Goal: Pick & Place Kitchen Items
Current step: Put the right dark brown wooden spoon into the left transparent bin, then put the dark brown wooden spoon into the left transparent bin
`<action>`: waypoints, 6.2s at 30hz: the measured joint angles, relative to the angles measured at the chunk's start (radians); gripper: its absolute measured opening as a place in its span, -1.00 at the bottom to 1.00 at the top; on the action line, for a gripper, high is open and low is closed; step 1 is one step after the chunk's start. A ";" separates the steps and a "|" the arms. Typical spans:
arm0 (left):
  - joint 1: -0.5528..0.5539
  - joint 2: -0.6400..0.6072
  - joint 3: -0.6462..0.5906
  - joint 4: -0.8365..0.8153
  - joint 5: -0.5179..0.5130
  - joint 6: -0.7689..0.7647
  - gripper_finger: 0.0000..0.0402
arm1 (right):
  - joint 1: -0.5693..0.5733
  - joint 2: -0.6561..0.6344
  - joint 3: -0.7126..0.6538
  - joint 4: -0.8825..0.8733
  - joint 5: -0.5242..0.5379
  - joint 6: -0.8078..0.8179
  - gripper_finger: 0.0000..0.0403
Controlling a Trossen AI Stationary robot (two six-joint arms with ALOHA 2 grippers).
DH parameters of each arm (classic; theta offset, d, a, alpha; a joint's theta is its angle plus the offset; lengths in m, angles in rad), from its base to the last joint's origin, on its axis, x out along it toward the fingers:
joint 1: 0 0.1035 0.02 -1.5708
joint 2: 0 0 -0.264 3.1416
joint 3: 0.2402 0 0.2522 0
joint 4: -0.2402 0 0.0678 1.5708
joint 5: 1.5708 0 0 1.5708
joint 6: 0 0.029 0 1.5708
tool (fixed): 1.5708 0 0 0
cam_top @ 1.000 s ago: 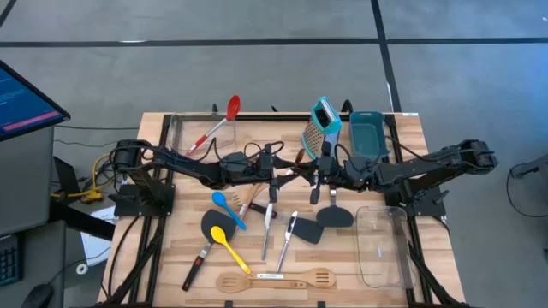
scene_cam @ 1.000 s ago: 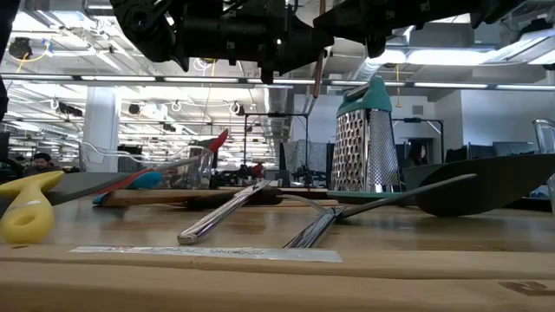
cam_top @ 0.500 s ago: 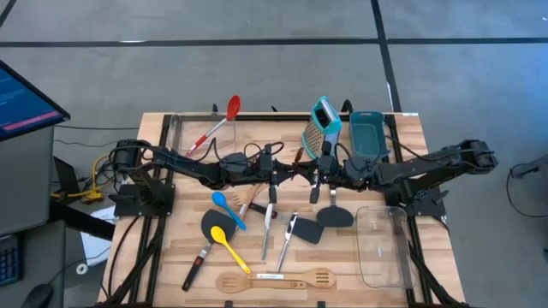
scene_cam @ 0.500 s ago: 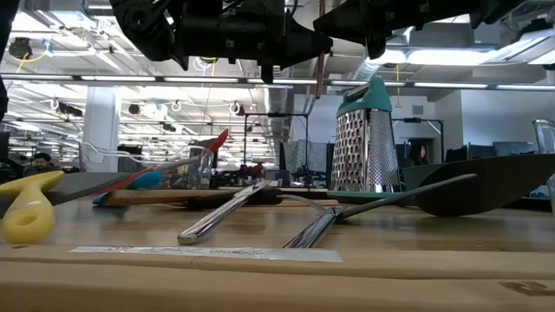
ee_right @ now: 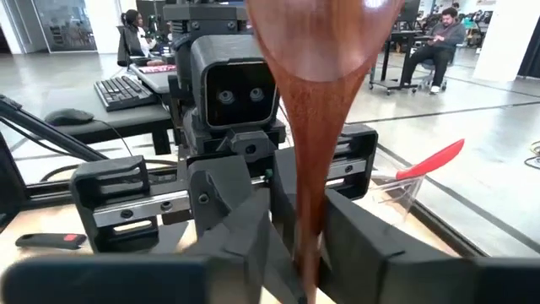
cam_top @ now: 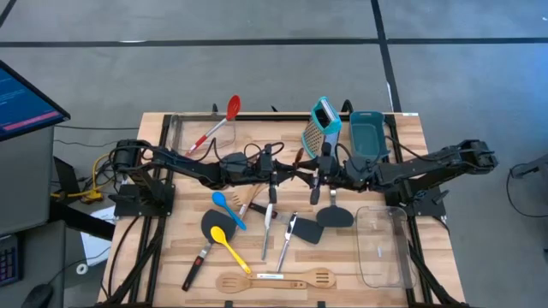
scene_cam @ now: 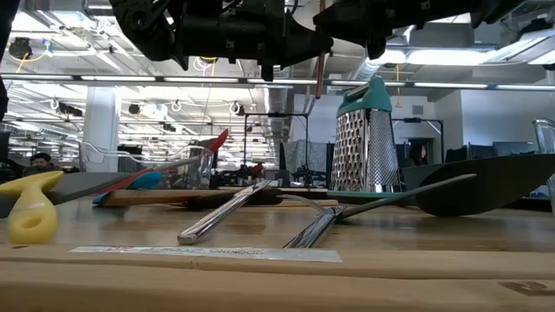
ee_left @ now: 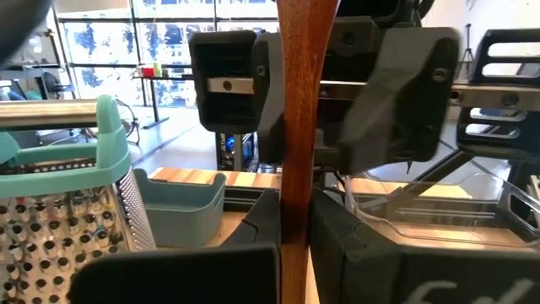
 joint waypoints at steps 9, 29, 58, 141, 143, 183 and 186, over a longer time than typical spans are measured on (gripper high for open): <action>0.005 0.000 0.000 -0.002 0.000 0.011 -0.98 | 0.001 -0.110 0.000 -0.134 0.004 0.000 0.15; 0.205 -0.433 -0.002 -0.835 -0.265 0.129 -0.98 | 0.087 -0.340 0.001 -0.499 0.008 0.109 -0.12; 0.600 -0.645 -0.332 -1.016 -0.642 -0.092 -0.97 | 0.086 -0.239 0.000 -0.494 0.008 0.134 -0.47; 0.477 -0.641 -0.479 -0.508 -0.194 0.006 -0.99 | 0.086 -0.240 0.000 -0.432 0.008 0.139 -0.47; 0.455 -0.641 -0.479 -0.497 -0.179 0.006 -0.98 | 0.086 -0.240 0.000 -0.432 0.008 0.167 -0.47; -0.027 -0.642 -0.462 -0.562 -0.311 -0.099 -0.99 | 0.086 -0.240 0.000 -0.436 0.008 0.195 -0.47; -0.037 -0.642 -0.404 -0.636 -0.311 -0.100 -0.99 | 0.086 -0.240 0.000 -0.436 0.008 0.195 -0.47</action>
